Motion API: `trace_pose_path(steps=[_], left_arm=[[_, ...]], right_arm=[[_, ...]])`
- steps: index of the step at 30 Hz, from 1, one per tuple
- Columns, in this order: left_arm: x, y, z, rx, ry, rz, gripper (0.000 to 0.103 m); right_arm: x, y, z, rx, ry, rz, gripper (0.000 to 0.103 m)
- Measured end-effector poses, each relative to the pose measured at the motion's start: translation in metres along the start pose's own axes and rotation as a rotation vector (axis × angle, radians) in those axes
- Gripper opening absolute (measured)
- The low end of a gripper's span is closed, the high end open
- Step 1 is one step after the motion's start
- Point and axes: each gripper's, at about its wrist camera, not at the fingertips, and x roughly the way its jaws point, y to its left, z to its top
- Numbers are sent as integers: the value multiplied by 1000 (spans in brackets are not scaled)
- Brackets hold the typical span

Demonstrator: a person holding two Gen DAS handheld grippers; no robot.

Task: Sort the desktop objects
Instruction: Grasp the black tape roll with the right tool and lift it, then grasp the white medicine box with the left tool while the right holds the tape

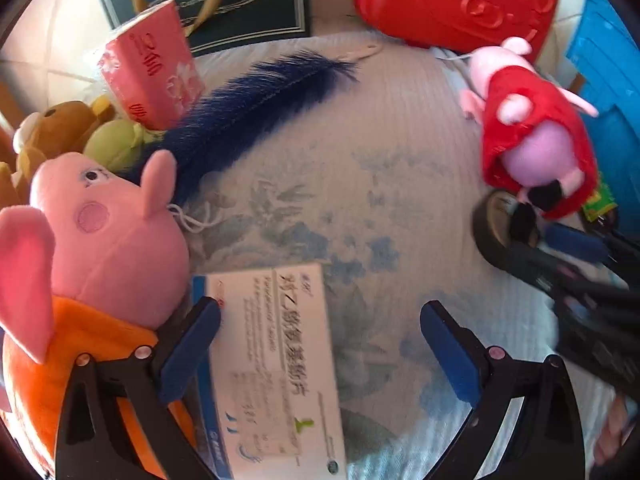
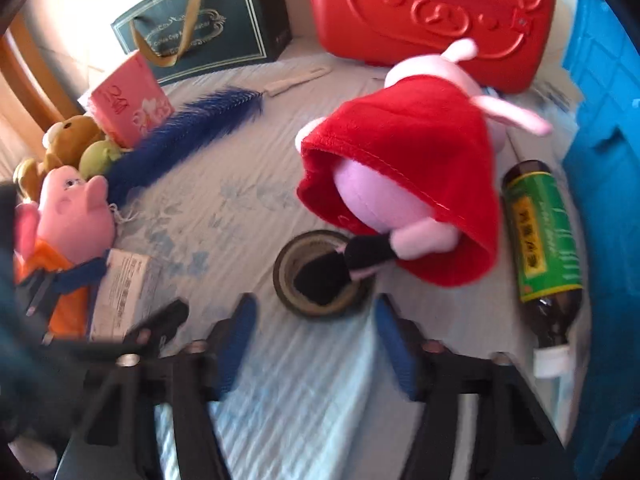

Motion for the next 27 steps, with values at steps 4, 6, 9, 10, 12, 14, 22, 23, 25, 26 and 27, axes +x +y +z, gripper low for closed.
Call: trace_pose_path(steps=[4,6,9,10,12,14,22,23,25,26,27], left_arm=[[4,-8,-9,75,-7,57,101],[4,-17,-11,78,-5,85,101],[-7,-18,-16,44,-8,45,90],[-12,-19,-19,37,-11,31,81],[-20,-24,-26,46,-9,-2,74],[-24,-26,-32,44,-17,-18,71],[-24,10,-37,-77,-43,-22,82],[-23,12,-36,-88,-49,-49,84],[-16,10,-31,-86,-47,-98,103],[-12,5,-28,-74,-54,-70,103],[-1,1,-19,-62,-62,-28,103]], right_arm=[[13,-7,0,-27,6,-31,59],[11,-3,-2,-68,5,-66,56],[-1,-4,-9,-76,30,-67,55],[-6,-7,-16,-63,44,-52,55],[-18,-15,-32,-40,66,-40,55],[-28,-25,-49,-9,76,-27,55],[-75,-36,-90,-31,45,-19,56],[-79,-35,-90,-36,39,-17,56],[-83,-33,-90,-49,33,-9,56],[-83,-26,-90,-56,31,-6,56],[-82,-23,-88,-63,32,-2,56]])
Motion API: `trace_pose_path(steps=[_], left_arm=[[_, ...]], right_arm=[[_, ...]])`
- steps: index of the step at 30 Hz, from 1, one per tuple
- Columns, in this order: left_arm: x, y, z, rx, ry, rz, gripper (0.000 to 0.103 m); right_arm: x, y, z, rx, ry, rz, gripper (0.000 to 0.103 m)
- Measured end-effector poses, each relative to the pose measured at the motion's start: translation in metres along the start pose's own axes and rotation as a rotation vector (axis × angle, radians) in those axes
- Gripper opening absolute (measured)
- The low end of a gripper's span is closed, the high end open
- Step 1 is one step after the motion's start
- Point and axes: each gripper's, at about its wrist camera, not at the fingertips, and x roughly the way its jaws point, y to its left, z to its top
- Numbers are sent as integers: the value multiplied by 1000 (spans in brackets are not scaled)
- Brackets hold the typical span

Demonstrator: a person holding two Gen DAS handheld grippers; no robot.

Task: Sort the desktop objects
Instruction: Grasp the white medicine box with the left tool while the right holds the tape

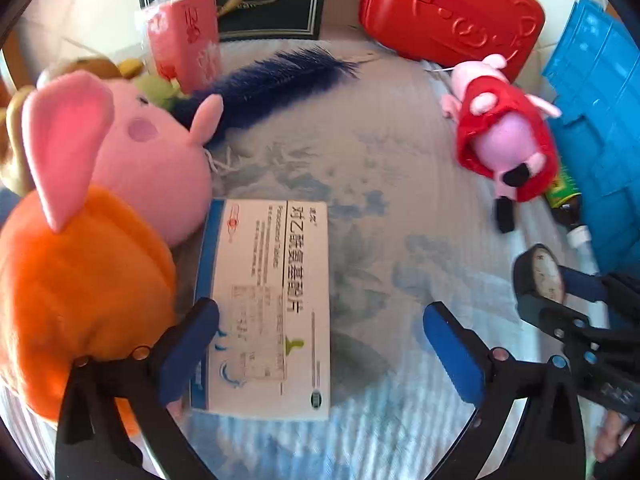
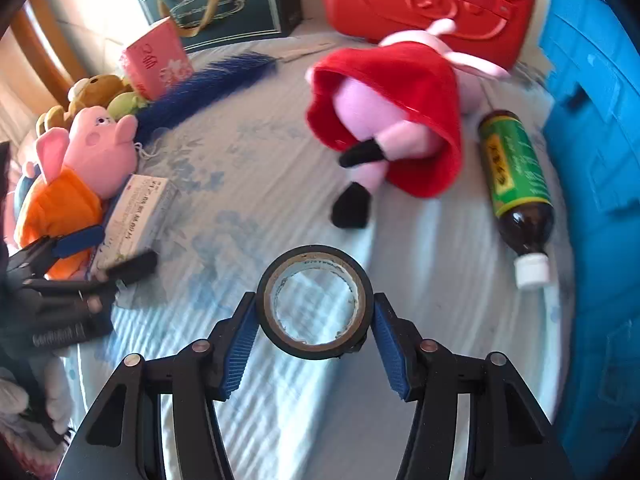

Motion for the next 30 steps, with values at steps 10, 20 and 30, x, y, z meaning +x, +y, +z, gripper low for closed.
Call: trace_pose_path(steps=[10,20,30], left_arm=[[29,14,18,-39,42,58,103],[9,-13,-14,21,22,17,85],[-1,-12,-31,38,44,26,102]], right_arm=[[67,27,41,15,35,-6,56],[66,44,28,-24,16,-4,56],[76,36,26,21,-21,14,62]])
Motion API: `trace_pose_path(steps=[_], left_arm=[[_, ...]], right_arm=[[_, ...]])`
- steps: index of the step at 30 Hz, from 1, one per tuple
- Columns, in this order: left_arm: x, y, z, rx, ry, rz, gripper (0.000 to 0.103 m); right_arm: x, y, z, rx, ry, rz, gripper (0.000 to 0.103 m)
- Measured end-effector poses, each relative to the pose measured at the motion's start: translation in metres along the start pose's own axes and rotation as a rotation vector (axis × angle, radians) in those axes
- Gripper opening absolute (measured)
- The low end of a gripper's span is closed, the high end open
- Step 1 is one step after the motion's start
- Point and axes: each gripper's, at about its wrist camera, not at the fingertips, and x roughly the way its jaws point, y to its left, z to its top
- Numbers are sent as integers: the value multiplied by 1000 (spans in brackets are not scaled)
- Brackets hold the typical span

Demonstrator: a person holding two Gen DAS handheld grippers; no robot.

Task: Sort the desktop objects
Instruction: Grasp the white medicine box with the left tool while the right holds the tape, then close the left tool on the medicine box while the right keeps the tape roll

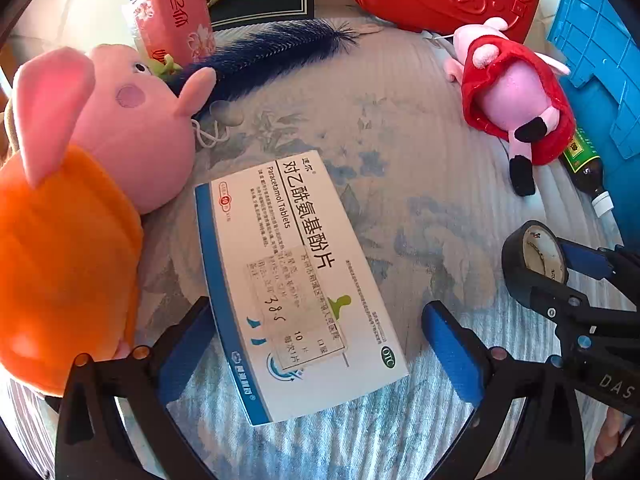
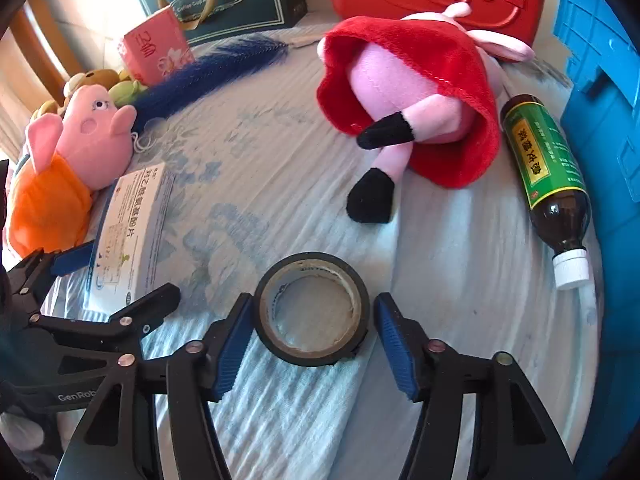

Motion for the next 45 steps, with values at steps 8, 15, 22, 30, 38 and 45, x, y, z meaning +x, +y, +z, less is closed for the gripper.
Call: trace_pose_path(steps=[8,15,22,30,38,45], left_arm=[[-4,0,-1,-16,-4,14,80],[-33,-6,-6,9,-71,49,77],[-84,-6,5,9,-178,42,37],[-106,10,-13,-58,-165,-31,34],[-86,-4,-22,-67,-82,-69,72],[-32,-29,-21,-38,26,-32,79]], right_arm=[[5,8,-8,-33,3,-83,73],[-28,26,-3,-76,-91,-84,55],[-82,38,-1,-92,-262,-109,52],[-131,46,-4,-97,-334,-96,28],[-99,26,-24,-19,-201,-46,43],[-62,15,-15,5,-128,9,57]])
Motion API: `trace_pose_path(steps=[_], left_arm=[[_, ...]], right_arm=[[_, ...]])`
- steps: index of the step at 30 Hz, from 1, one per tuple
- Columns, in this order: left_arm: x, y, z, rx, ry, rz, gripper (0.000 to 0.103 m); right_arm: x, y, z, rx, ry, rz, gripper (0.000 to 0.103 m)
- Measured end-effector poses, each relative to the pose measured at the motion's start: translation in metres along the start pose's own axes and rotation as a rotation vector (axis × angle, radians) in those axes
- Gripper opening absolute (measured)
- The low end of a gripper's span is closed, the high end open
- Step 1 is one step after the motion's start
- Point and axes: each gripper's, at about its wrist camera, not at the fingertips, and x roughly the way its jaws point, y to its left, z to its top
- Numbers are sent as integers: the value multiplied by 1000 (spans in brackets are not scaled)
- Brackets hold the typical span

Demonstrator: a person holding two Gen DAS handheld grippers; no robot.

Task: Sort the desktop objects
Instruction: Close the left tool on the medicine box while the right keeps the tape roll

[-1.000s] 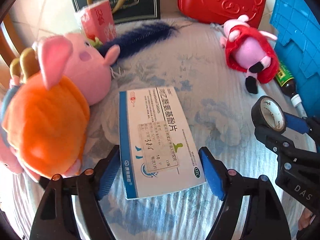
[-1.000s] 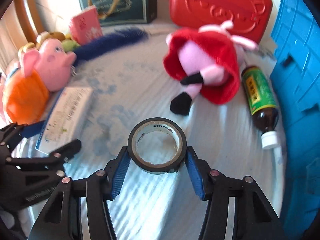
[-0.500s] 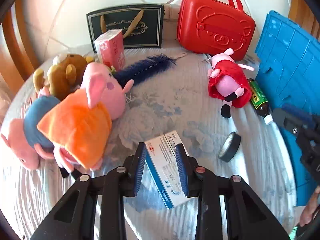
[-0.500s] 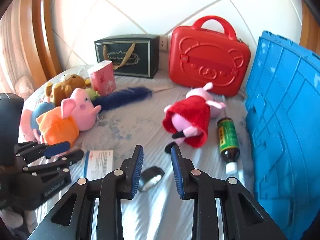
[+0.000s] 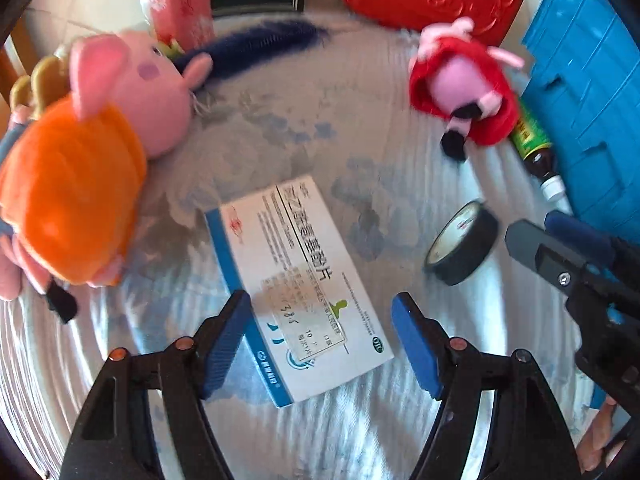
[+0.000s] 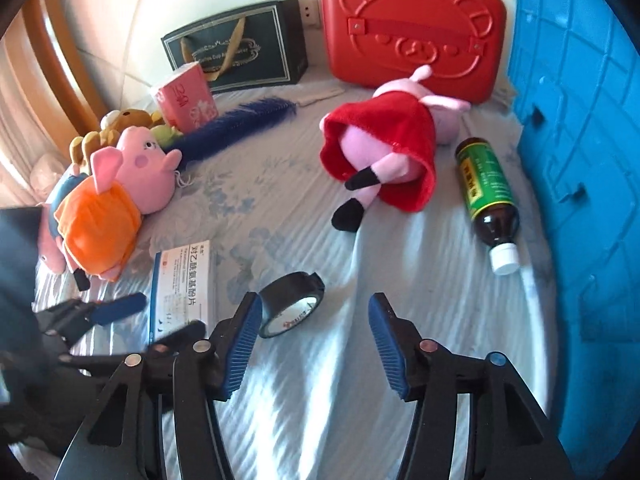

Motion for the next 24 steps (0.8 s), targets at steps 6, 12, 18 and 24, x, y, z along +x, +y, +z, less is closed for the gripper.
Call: trace_pose_path(steps=[6,12,18,24], left_arm=[[19,-7,4,42,6,93,96],[32,8,1,17,4,52,92],[34,8,-3,25,-6,38,80],[5,7,-1,54,-106,80,77]], right_arm=[[43,7,4,-21,76,71,61],[74,14,3,-52,137,55,58],[68,26,6,-123,118,6,57],[29,29,7,-151,25,-10,57]])
